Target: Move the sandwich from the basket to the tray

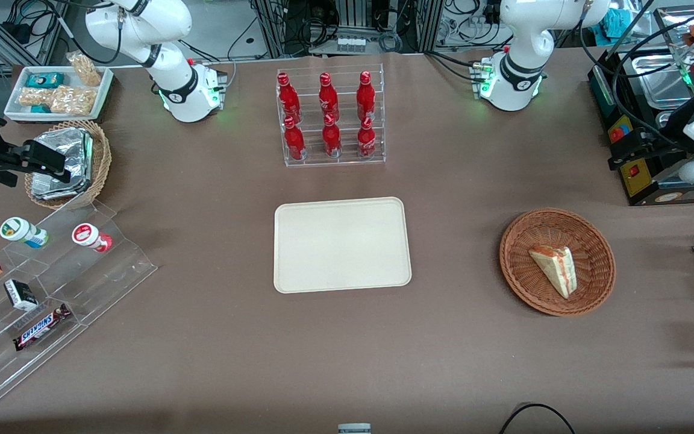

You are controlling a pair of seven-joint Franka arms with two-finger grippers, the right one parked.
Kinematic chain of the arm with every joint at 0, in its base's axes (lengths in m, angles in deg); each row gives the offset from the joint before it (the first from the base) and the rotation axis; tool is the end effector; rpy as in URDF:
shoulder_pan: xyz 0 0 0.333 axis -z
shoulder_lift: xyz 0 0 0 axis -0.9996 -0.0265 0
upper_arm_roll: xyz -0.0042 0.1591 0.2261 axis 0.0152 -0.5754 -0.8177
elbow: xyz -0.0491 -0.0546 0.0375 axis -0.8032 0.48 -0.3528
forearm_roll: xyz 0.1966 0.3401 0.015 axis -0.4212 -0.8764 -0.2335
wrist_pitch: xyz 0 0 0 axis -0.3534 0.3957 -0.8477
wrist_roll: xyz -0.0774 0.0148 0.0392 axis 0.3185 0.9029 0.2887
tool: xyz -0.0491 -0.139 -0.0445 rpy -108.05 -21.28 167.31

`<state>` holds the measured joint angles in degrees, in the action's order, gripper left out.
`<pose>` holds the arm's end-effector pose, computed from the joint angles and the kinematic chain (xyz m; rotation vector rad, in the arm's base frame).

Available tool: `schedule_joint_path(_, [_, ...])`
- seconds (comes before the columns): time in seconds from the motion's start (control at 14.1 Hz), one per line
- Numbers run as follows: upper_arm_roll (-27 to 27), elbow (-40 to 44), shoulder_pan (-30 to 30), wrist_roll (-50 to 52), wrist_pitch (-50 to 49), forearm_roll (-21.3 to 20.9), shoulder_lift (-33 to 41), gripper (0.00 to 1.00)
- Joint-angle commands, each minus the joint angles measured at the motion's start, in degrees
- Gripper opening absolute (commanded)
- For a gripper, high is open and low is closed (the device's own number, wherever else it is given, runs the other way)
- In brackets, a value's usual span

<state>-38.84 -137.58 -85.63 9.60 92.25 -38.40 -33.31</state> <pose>0.5339 -0.0196 0.5397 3.1248 0.0632 -0.1073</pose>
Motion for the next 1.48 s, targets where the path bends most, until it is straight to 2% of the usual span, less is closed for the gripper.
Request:
schedule_joint_path(0.0, [-0.45,0.33,0.58,-0.64,-1.12,0.41,0.62,1.00])
schedule_joint_path(0.99, [-0.54,-1.25,0.32,-0.03,-0.76,-0.29,0.10,1.00])
schedule_joint_path(1.2, [-0.80,-5.10,-0.12,-0.03,1.07,0.23,-0.52,1.00])
schedule_joint_path(1.41, [-0.80,-15.71,-0.12,-0.03,13.86,-0.03,-0.70,1.00])
